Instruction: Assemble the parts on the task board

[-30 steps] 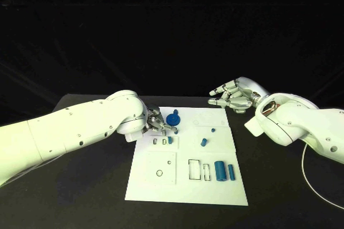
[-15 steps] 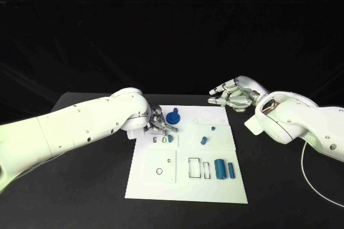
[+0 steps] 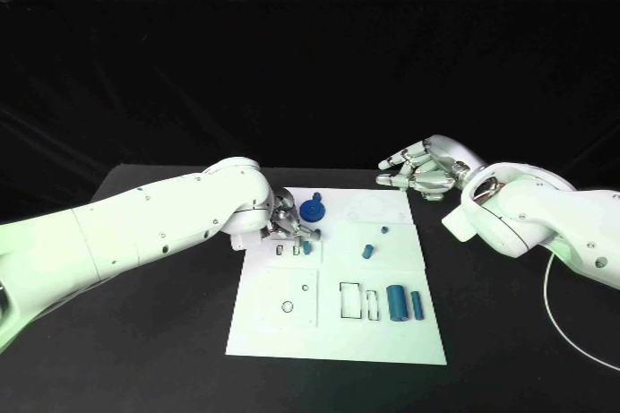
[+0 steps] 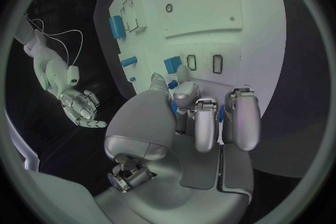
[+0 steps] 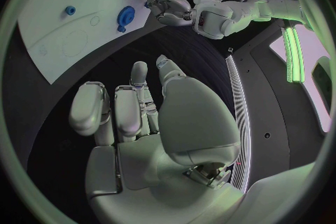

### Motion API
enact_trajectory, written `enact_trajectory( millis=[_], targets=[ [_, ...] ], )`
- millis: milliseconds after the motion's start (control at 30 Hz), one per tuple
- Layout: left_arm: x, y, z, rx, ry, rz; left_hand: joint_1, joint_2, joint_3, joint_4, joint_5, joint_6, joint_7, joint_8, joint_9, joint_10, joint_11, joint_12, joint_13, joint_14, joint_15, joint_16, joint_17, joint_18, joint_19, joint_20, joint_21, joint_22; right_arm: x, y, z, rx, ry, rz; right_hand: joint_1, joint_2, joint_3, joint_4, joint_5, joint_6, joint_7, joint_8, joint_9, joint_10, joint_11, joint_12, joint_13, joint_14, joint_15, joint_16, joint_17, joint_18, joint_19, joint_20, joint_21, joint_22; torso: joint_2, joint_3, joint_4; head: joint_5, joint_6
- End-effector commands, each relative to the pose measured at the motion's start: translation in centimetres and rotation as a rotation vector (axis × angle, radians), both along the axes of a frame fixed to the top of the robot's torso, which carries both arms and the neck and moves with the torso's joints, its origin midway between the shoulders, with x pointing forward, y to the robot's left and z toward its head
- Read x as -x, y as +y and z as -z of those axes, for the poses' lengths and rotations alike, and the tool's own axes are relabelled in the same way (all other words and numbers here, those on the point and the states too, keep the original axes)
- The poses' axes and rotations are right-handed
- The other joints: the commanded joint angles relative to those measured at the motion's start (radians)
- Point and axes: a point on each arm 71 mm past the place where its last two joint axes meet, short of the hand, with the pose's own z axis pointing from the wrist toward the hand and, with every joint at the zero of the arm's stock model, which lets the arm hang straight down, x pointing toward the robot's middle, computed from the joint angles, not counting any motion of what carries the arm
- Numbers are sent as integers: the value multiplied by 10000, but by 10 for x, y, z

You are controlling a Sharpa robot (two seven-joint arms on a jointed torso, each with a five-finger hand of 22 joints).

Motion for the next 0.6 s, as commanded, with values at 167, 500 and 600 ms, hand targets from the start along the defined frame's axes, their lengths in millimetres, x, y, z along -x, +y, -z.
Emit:
enact_trajectory(
  millis=[167, 500, 600],
  targets=[
    [2, -3, 2, -143, 358, 296, 215, 37, 24, -90, 67, -123, -6, 94, 88, 40, -3, 52, 16, 1053, -92, 24, 2634, -175, 154, -29, 61, 573, 0, 0, 1, 141, 69, -75, -13, 82, -64, 3, 35, 61, 9, 55, 12, 47, -32, -32, -12, 301, 21, -69, -12, 68, -68, -24, -52, -16, 3, 2, 0, -2, -16],
    [4, -5, 4, -11, 642, 369, 409, 96, 117, -145, 93, -184, -3, 133, 192, 7, -1, 27, -6, 1053, -91, 24, 2634, -165, 124, -27, 36, 534, 0, 0, 1, 220, 123, -157, -11, 82, -73, 3, 61, 61, 9, 57, 11, 48, -33, -32, -17, 300, 20, -79, -21, 71, -74, -26, -62, -33, 11, 2, -9, -11, -43],
    [3, -5, 4, 12, 641, 347, 464, 124, 154, -159, 98, -201, -2, 144, 222, 1, -1, 26, -4, 1053, -89, 24, 2634, -162, 117, -27, 29, 526, 0, 0, 1, 229, 129, -162, -12, 83, -75, 4, 64, 61, 9, 57, 11, 47, -33, -34, -19, 300, 20, -78, -19, 70, -74, -26, -61, -32, 14, 4, -2, -34, -48]
  ],
)
